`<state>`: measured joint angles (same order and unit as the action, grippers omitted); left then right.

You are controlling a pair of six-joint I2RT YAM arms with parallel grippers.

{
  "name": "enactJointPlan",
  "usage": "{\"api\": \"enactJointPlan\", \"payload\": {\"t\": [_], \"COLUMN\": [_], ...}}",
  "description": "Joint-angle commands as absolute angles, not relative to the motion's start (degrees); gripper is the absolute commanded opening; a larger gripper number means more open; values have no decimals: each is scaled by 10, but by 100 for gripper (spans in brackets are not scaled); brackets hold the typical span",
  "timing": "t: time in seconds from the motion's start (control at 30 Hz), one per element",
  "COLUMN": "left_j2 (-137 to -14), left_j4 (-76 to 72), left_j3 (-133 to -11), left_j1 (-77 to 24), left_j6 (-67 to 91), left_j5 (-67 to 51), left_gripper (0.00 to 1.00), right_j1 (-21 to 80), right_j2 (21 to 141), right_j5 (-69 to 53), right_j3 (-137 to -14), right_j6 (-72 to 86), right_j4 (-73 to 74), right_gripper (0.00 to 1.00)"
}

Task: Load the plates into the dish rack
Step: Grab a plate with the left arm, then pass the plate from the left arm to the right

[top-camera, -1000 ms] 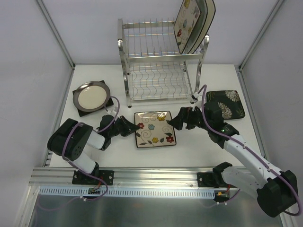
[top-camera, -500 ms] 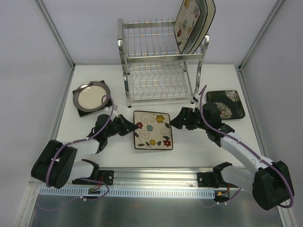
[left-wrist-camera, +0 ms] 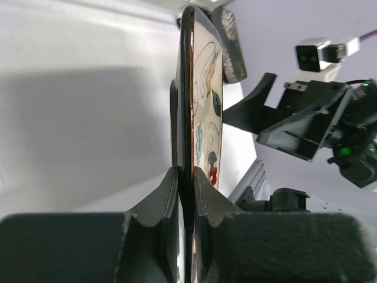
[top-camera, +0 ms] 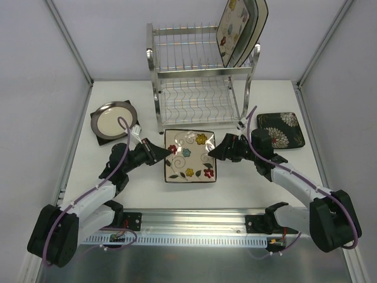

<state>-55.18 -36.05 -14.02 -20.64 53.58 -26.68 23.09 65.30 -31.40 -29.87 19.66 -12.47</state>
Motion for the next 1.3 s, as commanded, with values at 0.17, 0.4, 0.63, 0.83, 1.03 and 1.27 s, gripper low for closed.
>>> {"api": "enactJointPlan", "payload": {"t": [0.17, 0.4, 0.63, 0.83, 1.03, 1.27], "left_j2": [-471, -445, -432, -425, -428, -432], "left_j4": [-484, -483, -483, -483, -483, -483], "left_j3": [-214, -224, -230, -240, -248, -238], "left_j1": [-211, -211, -211, -211, -211, -211], "left_j6": [592, 592, 591, 591, 588, 586], "left_j5": [-324, -340, -347, -351, -358, -357], "left_gripper": [0, 0, 0, 0, 0, 0], "right_j1": [223, 215, 208, 208, 208, 207], "right_j2": [667, 677, 681, 689, 692, 679], "right_j5": [-398, -464, -515, -549, -561, -571], "right_j3": [-328, -359, -377, -388, -391, -404], "right_j6": [210, 197, 190, 180, 180, 189], "right_j4": [-202, -199, -196, -190, -201, -210], "right_gripper": [96, 89, 74, 61, 41, 10]}}
